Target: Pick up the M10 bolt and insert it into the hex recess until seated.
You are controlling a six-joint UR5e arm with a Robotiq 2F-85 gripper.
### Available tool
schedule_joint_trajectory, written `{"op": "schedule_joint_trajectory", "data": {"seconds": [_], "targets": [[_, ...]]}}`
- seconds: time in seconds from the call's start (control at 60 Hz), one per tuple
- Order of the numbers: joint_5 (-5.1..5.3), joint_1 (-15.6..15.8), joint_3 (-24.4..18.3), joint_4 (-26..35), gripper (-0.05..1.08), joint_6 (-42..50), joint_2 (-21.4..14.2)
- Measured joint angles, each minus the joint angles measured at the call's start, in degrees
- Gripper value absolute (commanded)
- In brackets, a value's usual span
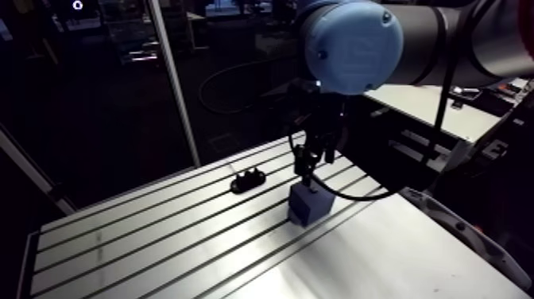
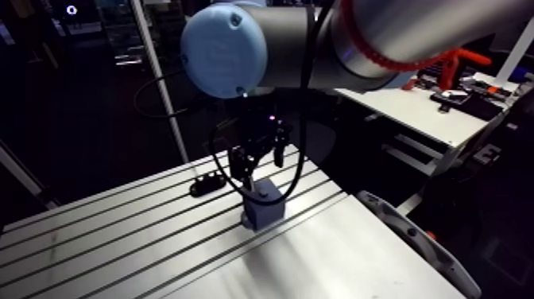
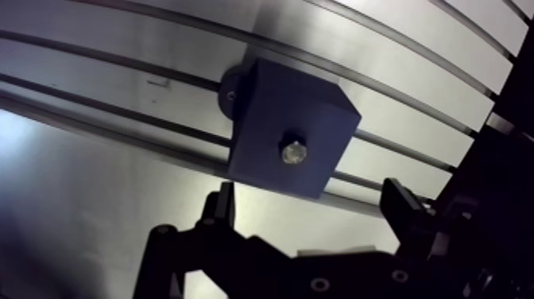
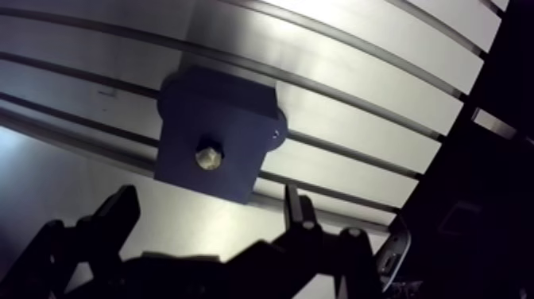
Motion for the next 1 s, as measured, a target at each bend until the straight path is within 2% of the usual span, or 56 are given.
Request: {"op": "schedule_joint_trajectory", "data": {"seconds": [0.483,0.533,0.75,1.0], "targets": [[0.19,-0.1,0.6,-0.3,0.01,3.1,-0.4],[0.24,-0.1,0.7,-0.3,0.03,3.2,-0.4],[1.07,-0.1,0.8,-0.4,0.28,4.3,-0.3],[1.5,-0.1,0.8,-1.0,0.35,4.9,0.5]]}}
